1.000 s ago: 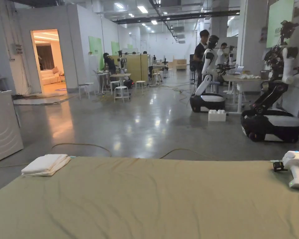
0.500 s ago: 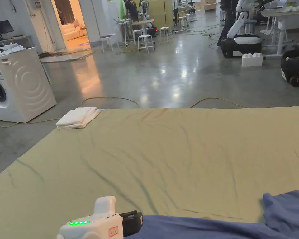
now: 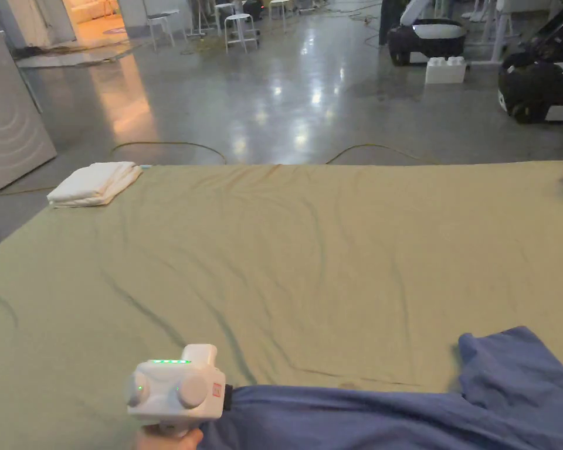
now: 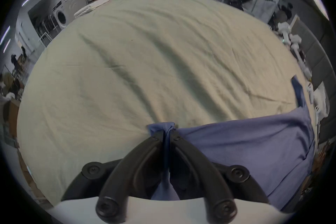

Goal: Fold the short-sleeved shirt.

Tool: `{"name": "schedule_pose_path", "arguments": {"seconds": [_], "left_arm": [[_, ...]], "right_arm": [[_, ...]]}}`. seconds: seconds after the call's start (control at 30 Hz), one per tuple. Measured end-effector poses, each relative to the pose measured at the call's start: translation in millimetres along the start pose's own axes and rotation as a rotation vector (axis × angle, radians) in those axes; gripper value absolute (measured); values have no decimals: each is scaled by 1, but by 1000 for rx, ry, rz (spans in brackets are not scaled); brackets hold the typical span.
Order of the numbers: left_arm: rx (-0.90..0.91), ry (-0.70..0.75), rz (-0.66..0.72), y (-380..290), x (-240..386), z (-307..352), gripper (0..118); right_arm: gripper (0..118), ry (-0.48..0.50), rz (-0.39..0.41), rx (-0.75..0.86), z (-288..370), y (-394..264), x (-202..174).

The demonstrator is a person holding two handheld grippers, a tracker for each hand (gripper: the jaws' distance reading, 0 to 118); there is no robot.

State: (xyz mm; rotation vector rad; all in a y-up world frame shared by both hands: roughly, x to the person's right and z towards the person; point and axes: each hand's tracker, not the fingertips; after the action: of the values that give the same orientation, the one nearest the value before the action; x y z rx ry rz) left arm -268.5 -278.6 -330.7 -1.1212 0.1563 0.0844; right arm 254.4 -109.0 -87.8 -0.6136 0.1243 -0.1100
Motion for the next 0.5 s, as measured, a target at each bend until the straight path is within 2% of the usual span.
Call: {"name": "schedule_pose_path", "arguments": {"seconds": [0.03,0.07,0.1,0.13,0.17,0.27,0.33,0.4,0.43,0.5], "left_arm": [[-23,4,-5,3,-1,-5,8],[-30,1,-8,6,-1,-6,8],[-48,-5,-17,9,-2,-5,8],[-60,-10,-22,12,-3,-5,8],[-70,-16,-26,14,-5,-6,8],[-79,-30,-13,16,-9,-7,8],[-82,-40,8,15,-11,-6,8],[-78,-45,16,15,-13,-5,8],[-78,-49,20,16,-14,-5,8],[-82,-52,24,16,-14,-6,8]], "right_arm": [[1,17,-6,-6,-14,6,5],[12,52,-16,-36,-30,21,3],[37,83,-47,-77,-51,32,10],[72,90,-89,-98,-73,41,18],[75,85,-119,-131,-97,49,28],[74,62,-172,-274,-181,62,72],[74,62,-129,-396,-234,64,89],[74,-94,-103,-484,-280,59,107],[73,-130,-85,-522,-295,57,110],[68,-96,-59,-586,-317,49,107]]}}
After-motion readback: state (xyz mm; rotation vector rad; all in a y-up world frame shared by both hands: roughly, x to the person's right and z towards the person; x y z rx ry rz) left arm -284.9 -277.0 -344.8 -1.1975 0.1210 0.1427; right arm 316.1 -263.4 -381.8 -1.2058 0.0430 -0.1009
